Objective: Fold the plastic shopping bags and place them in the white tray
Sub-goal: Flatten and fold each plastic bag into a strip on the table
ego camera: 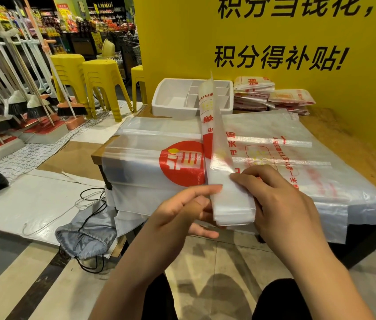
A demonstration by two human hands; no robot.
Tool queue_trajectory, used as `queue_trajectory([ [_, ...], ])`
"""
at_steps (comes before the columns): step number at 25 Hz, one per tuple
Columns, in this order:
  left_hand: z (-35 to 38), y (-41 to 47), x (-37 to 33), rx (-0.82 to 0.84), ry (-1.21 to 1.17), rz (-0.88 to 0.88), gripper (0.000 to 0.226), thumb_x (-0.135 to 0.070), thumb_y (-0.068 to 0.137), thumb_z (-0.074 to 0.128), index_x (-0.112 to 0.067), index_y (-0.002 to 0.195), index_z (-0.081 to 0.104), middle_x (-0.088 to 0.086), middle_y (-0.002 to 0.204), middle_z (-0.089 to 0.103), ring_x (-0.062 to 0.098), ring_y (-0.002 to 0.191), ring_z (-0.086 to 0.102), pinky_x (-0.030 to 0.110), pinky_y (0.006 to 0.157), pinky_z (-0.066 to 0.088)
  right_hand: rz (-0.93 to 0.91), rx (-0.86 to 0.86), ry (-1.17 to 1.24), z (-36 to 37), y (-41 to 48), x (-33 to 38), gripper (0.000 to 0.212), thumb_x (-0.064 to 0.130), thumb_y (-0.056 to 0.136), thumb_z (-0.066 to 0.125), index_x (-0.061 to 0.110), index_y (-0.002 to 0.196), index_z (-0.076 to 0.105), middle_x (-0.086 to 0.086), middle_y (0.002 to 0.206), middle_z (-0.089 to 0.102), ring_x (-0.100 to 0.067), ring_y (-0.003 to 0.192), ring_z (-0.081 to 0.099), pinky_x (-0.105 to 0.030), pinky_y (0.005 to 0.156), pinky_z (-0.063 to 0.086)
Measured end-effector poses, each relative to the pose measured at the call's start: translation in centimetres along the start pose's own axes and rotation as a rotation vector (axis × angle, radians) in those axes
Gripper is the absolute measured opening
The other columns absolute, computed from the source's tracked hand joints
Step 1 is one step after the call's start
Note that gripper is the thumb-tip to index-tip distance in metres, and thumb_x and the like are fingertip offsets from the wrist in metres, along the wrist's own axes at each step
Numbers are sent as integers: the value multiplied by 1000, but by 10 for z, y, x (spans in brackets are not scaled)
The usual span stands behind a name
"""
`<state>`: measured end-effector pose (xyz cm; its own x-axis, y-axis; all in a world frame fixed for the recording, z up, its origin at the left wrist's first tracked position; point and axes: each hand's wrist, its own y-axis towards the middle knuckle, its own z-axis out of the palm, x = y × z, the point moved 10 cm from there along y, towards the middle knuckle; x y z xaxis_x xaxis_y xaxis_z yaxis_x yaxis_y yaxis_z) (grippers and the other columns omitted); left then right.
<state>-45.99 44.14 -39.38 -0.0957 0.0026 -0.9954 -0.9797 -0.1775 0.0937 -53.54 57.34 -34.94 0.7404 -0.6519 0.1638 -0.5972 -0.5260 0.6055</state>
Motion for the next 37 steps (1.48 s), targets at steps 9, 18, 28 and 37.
queue_trajectory([
  [9,-4,44,-30,-137,1256,605,57,-12,95,59,-33,146,47,-6,157,40,24,140,38,43,110,34,-48,-11,18,-2,-10,7,67,-8,52,84,21,112,75,4,112,70,-21,88,65,-20,55,29],
  [18,-15,58,-25,-110,1069,581,30,-16,94,60,-20,121,73,-2,126,63,18,119,59,43,94,54,-49,23,110,6,-15,9,65,-4,59,81,23,117,71,4,119,64,-12,97,53,-7,56,21],
  [28,-15,55,-33,-16,997,611,29,-30,94,59,-15,113,74,-4,111,61,9,109,57,15,88,45,-44,146,315,5,8,8,22,30,91,48,32,110,57,17,113,49,-7,85,54,-27,57,46],
  [37,-22,54,-33,-16,930,491,27,-39,99,56,-17,109,67,-6,108,60,8,105,55,22,83,45,134,380,361,27,41,-1,11,32,100,52,22,106,55,9,96,58,-17,92,54,-32,70,40],
])
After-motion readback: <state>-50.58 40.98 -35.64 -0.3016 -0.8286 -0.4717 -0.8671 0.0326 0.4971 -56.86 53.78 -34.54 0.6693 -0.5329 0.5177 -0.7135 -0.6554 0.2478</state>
